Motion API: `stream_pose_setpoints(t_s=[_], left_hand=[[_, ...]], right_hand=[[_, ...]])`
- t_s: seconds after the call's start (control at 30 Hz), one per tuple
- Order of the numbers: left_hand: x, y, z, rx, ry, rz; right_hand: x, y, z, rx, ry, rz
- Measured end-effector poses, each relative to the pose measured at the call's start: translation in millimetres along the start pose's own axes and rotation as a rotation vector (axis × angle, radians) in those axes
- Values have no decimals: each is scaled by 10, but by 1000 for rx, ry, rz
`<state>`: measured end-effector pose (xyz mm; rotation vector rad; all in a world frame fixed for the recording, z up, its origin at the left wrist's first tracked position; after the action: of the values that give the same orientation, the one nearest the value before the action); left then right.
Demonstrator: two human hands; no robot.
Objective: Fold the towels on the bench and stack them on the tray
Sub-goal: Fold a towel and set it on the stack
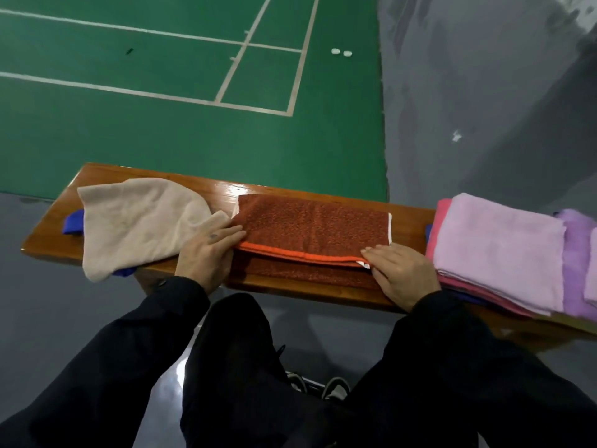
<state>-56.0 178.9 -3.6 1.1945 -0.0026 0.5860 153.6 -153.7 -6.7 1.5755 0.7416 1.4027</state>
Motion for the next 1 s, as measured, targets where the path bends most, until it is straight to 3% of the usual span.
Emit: stream_pose_setpoints(t_s=[0.1,0.23,0.4,0.5,0.63,0.7,0.9,1.0], left_hand=[[-157,-32,-60,23,-146,47],[-325,-134,-128,93,-191,44],[-357,-263,-165,189,-37,-139],[-367,-208,-114,189,25,-144],[-330,-29,349,122,-233,-7],[-76,-114,637,108,-257,-31],[469,-887,852,376,157,-407],[393,-982,861,388,212,-400]], right_hand=[[-123,46,-24,10,19,43],[-286,-45,-90,51,25,-16],[-312,-55,-149,57,-36,-80],[-299,-6,-211,40,-53,-117],[-137,78,-320,57,-120,-129],[165,29,-390,55,-185,-164],[781,-544,-453,224,-499,-469],[544,-629,-349,81,-510,-529]])
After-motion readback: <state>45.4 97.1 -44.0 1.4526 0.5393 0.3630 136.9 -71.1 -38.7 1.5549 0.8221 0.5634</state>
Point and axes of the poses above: each hand's wrist, its own x-axis towards the middle knuckle, its own y-axis out of the back of the hand, z = x × y, the point moved 3 cm from there along x, towards the middle knuckle, and after that the axes turned 9 degrees about y, right-handed, at the moved point
